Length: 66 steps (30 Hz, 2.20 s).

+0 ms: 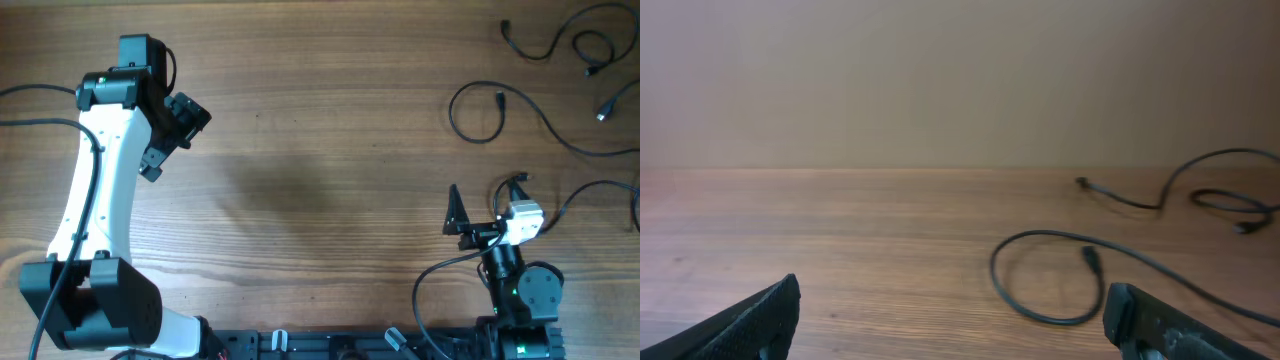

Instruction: Untangle cables

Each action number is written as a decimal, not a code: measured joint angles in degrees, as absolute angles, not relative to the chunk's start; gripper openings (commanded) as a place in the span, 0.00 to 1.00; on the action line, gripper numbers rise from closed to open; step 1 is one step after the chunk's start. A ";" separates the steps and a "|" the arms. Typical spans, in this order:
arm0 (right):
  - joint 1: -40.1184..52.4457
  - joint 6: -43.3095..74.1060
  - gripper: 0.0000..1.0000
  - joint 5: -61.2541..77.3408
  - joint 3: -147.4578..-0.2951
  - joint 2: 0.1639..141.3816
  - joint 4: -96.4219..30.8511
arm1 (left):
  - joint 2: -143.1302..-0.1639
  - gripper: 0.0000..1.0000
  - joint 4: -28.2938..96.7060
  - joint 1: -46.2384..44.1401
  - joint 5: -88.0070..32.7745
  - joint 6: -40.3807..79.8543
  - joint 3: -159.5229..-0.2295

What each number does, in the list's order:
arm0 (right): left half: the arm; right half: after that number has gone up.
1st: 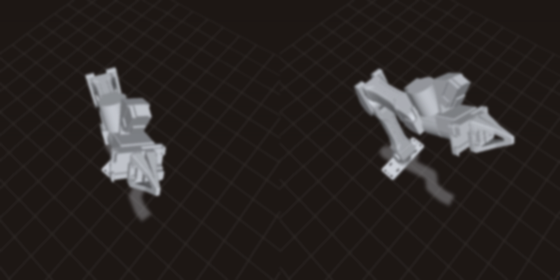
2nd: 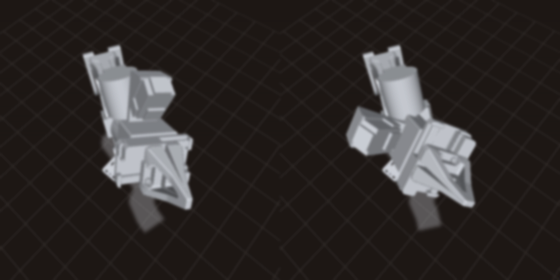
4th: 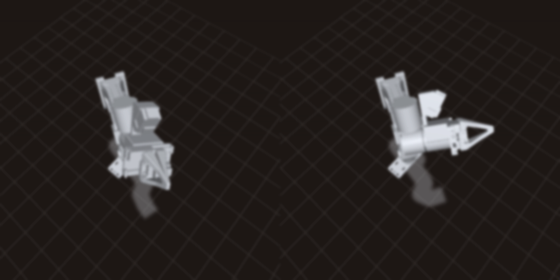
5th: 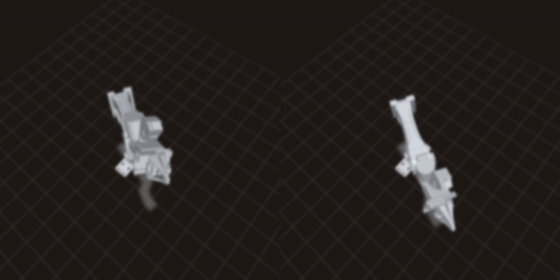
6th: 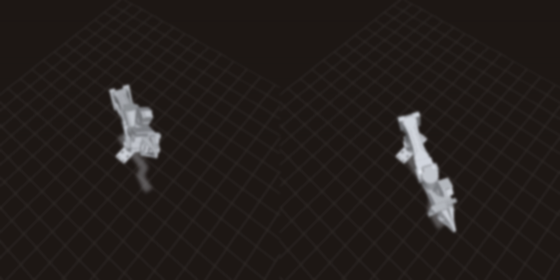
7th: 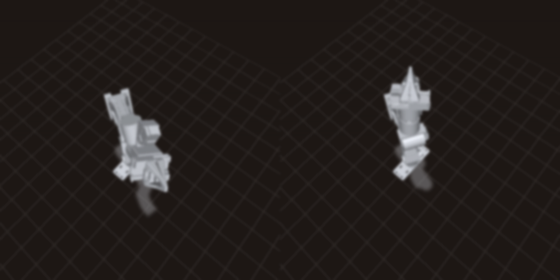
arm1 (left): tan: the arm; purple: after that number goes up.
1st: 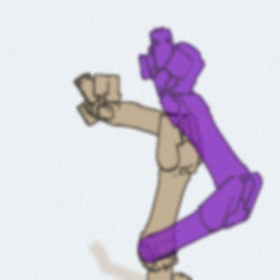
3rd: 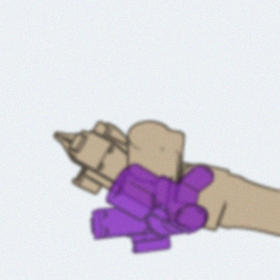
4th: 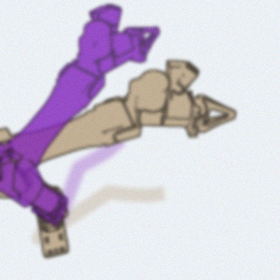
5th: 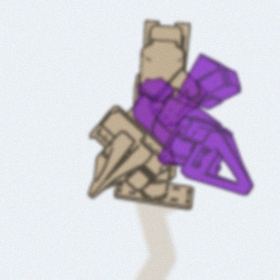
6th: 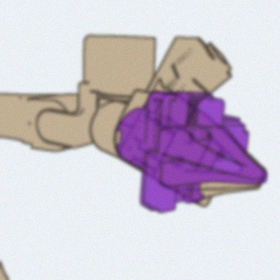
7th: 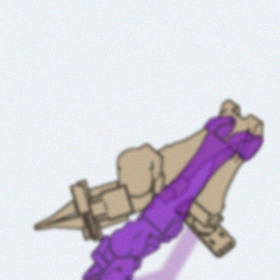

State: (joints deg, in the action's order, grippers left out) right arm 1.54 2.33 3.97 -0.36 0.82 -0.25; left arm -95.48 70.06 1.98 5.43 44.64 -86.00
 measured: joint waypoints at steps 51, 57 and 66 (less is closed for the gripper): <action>-1.98 -0.34 1.00 3.95 -0.36 0.82 -0.23 | -94.96 1.00 72.71 1.96 7.03 44.62 -85.03; -1.98 -0.34 1.00 3.95 -0.36 0.73 -0.19 | -80.34 1.00 59.99 1.96 7.40 35.81 -68.90; -1.98 -0.34 1.00 3.92 -0.36 0.73 -0.14 | -47.57 1.00 43.35 1.87 -7.29 7.79 -48.51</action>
State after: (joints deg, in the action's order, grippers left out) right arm -1.98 -0.34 3.92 -0.36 0.73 -0.14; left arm -47.57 43.35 1.87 -7.29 7.79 -48.51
